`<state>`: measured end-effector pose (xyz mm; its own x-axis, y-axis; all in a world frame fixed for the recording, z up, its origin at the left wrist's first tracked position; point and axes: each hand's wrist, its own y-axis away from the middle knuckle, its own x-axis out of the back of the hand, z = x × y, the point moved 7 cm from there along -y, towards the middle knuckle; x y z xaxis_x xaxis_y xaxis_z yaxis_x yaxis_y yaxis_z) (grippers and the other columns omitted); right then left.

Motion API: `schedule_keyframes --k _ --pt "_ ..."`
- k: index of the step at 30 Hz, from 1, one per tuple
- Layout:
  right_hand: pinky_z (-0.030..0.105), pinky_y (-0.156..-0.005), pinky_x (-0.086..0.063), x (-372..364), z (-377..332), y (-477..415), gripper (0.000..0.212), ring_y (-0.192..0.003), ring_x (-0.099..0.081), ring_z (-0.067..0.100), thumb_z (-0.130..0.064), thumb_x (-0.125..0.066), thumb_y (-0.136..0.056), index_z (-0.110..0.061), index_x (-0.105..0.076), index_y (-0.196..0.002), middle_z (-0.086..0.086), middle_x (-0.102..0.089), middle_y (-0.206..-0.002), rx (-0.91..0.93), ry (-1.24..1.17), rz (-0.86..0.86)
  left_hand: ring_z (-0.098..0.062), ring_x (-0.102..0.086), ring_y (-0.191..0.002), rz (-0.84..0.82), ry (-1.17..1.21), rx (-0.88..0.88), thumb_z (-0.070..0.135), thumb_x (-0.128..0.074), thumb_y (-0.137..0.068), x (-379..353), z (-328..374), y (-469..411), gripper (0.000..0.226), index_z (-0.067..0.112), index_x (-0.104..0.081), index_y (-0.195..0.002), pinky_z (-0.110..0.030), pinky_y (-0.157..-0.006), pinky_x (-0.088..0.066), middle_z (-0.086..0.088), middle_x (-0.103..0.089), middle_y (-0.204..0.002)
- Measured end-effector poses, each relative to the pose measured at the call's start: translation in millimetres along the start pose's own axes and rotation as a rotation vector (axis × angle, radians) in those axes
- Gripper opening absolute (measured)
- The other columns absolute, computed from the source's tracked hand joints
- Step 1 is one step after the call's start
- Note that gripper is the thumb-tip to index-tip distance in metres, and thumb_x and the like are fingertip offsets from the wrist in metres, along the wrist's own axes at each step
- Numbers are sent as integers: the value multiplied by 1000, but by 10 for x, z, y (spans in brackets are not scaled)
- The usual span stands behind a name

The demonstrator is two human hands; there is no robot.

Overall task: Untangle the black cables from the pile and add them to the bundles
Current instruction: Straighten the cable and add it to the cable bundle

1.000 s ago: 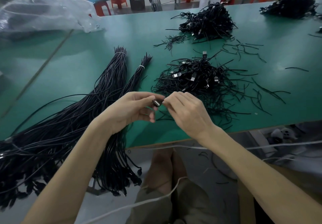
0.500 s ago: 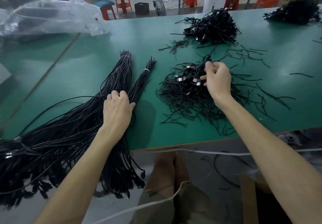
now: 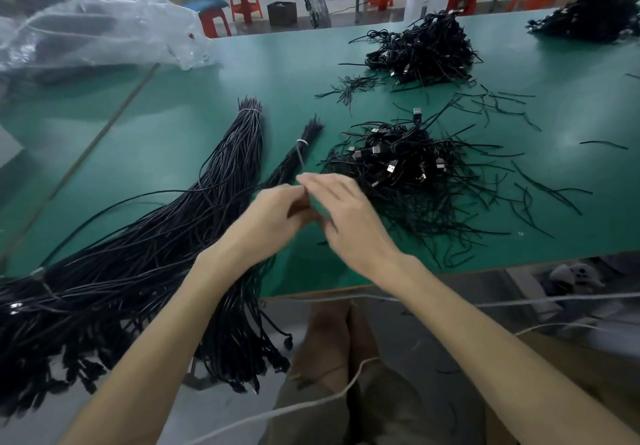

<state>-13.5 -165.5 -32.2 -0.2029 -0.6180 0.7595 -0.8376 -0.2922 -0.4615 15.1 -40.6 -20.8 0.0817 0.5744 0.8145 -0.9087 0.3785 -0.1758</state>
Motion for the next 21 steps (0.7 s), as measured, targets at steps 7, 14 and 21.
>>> schedule_keyframes --k 7,14,21 --pt "46 -92 -50 -159 82 85 30 -116 -54 24 11 -54 -97 -5 -68 -119 8 -66 -113 -50 -6 -120 -20 -60 -45 -271 87 93 39 -59 -102 -69 -235 80 30 18 -67 -81 -27 -49 -49 -7 -68 -62" --pt "47 -95 -51 -189 41 110 23 -117 -57 23 4 -54 -101 -2 -70 -117 10 -67 -115 -46 -123 -115 -17 -56 -116 143 -153 -53 20 -64 -101 153 -351 -141 21 19 -71 -120 -34 -100 -42 -3 -62 -124" --pt "45 -95 -53 -284 -216 139 39 -114 -61 22 17 -51 -91 -6 -71 -116 8 -68 -118 18 -165 -122 -26 -11 -158 -172 -293 19 13 -40 -110 -368 -650 -641 62 10 -11 -164 -36 -127 -14 -9 -9 -172"
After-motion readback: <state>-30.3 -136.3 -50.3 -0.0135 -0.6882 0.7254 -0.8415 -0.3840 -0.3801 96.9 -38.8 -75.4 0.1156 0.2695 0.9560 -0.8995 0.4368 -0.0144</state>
